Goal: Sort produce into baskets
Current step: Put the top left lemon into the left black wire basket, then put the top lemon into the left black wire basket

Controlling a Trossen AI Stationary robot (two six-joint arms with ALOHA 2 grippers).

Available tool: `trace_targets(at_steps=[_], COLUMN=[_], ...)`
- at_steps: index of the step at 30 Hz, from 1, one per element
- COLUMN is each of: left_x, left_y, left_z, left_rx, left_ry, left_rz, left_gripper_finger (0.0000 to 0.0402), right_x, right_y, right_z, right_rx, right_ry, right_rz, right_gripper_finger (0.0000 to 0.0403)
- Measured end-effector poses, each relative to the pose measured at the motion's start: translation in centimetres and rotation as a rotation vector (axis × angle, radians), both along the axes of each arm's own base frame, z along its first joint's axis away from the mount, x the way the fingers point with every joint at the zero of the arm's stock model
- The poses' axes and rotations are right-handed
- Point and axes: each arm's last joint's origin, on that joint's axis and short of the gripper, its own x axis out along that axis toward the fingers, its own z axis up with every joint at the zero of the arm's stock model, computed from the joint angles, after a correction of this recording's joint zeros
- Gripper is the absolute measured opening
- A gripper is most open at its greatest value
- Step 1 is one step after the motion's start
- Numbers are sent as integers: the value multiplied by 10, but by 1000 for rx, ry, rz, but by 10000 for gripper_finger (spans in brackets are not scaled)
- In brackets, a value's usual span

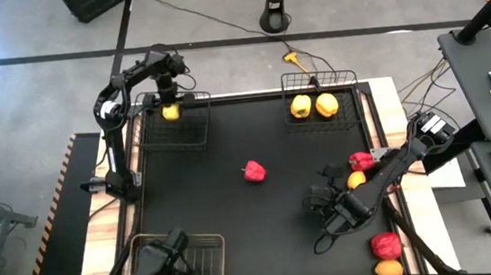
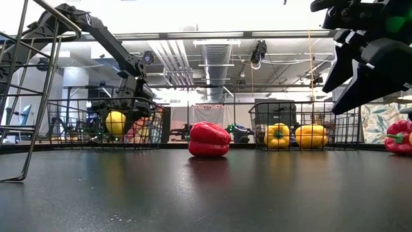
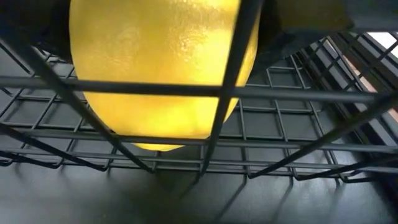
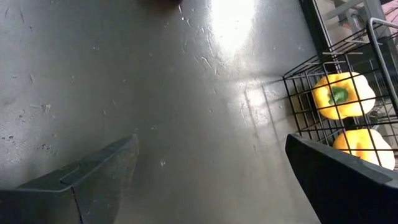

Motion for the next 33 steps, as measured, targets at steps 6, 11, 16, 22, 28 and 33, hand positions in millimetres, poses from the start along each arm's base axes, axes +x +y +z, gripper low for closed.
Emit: trace_targets(at_steps=[6,11,16,22,28,33], left_x=[0,1,3,5,6,5], left_y=[1,3,2,2,1,-7], left_z=[-1,-3,-1,9,32,61], left_rx=[16,46,61,86,157,227], left_ry=[-1,18,28,25,4,-30], left_rz=[-19,-46,-55,-75,-80,-89], left_gripper_finger=[282,303,318,330,331,332], right_x=[0,0,0,0,0,-1], right_y=[0,0,0,0,0,0], right_z=[0,0,0,0,0,0], right_rx=[-1,-1,-3,-3,-2,-5], right_ry=[0,0,2,4,5,41], right_rz=[0,1,3,3,3,30], right_gripper_finger=[400,400,400,400,400,400])
